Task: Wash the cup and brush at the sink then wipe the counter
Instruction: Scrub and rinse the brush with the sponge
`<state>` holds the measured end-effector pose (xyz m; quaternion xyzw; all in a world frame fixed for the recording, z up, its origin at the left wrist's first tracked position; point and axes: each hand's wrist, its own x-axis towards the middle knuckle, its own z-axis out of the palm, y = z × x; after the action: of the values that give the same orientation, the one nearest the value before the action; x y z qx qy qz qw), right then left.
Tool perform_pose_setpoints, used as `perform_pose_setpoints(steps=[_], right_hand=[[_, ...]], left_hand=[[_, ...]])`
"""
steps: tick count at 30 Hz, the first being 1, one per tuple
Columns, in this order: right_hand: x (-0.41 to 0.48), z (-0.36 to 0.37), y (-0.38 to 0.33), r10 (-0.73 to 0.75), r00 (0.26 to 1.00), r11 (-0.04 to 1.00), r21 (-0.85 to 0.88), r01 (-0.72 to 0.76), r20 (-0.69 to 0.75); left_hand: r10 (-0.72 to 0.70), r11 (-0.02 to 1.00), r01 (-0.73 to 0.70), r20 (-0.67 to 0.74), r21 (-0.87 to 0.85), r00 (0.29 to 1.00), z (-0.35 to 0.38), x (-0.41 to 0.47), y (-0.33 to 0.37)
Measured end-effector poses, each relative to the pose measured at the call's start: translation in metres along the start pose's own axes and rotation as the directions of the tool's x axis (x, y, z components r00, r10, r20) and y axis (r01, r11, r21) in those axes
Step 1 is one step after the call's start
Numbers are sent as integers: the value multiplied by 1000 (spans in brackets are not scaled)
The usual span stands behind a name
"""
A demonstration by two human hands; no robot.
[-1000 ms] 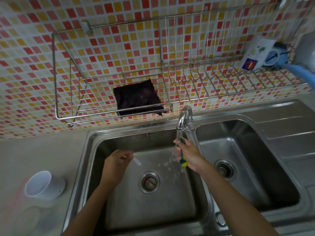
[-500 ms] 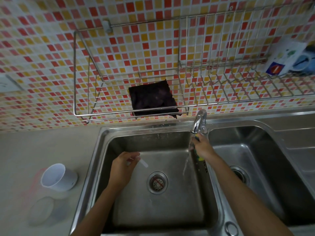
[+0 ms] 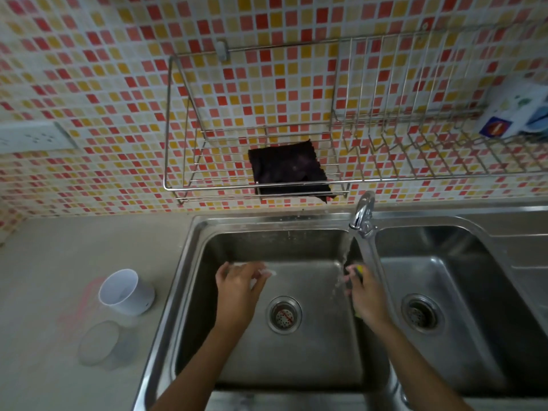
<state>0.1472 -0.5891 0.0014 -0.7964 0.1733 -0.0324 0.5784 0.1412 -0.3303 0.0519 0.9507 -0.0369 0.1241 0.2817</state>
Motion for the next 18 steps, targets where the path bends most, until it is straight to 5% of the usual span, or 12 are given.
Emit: perform_pose_setpoints(steps=[4, 11, 18], right_hand=[[-18, 8, -3, -87, 991, 996, -43, 83, -103], [-15, 21, -19, 72, 993, 991, -118, -61, 90], [-68, 37, -161, -309, 938, 939, 210, 274, 158]], left_hand=[[-72, 997, 73, 78, -7, 994, 9, -13, -7], [-26, 999, 24, 87, 21, 996, -18, -16, -4], [-17, 999, 17, -23, -33, 1000, -71, -5, -8]])
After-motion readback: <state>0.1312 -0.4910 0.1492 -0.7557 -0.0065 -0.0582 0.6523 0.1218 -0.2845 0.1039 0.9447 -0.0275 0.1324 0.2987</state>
